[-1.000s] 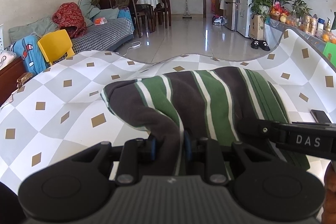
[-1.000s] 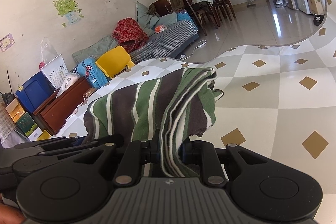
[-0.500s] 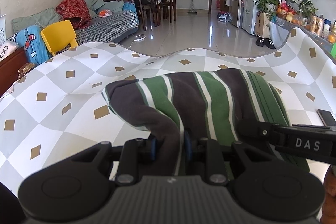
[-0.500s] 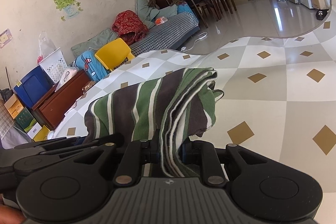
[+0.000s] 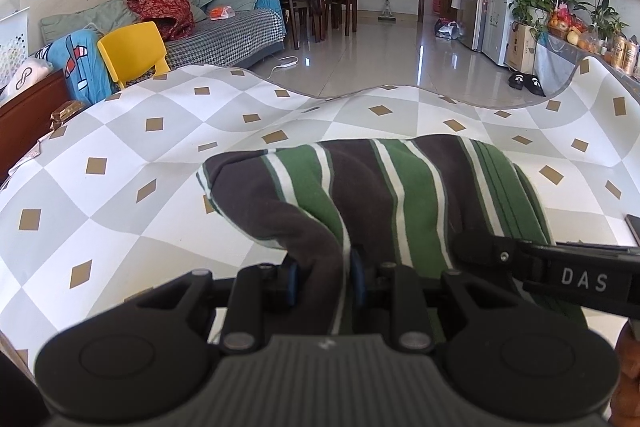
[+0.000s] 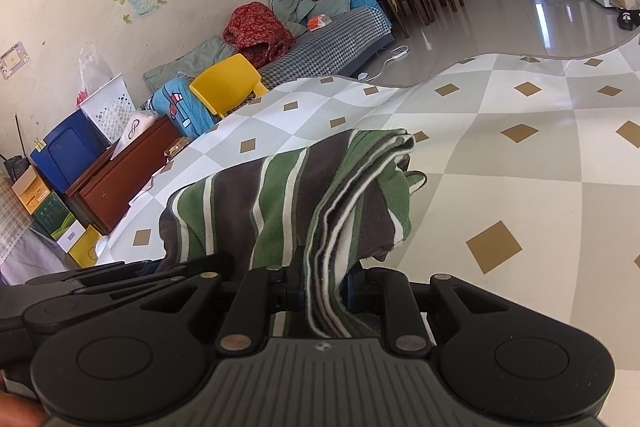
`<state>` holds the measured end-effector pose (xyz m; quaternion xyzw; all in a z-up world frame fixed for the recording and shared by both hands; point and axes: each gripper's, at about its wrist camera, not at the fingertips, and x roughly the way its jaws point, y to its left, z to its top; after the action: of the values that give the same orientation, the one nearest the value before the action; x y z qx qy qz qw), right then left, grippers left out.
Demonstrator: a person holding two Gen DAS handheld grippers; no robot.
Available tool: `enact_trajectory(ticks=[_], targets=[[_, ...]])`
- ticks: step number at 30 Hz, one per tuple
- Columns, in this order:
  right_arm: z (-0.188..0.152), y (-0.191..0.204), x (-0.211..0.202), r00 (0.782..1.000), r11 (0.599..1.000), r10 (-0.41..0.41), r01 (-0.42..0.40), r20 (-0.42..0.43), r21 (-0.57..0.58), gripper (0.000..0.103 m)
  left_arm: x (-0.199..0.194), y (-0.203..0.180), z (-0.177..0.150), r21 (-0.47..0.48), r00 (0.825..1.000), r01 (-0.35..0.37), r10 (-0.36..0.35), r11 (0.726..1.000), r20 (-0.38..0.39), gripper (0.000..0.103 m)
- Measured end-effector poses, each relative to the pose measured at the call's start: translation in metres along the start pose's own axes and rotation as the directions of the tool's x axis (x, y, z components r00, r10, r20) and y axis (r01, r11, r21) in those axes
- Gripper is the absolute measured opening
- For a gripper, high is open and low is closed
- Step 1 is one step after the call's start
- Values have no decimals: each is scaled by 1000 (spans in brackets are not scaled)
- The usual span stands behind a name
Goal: Fold clothes
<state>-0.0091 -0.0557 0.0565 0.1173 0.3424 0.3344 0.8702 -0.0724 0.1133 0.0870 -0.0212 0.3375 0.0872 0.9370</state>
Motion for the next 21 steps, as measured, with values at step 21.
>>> enact_trajectory(ticks=[21], targets=[[1, 29, 54, 996, 998, 47, -50, -78, -33, 18, 19, 56, -10, -88, 997, -73, 70, 993, -40, 23]])
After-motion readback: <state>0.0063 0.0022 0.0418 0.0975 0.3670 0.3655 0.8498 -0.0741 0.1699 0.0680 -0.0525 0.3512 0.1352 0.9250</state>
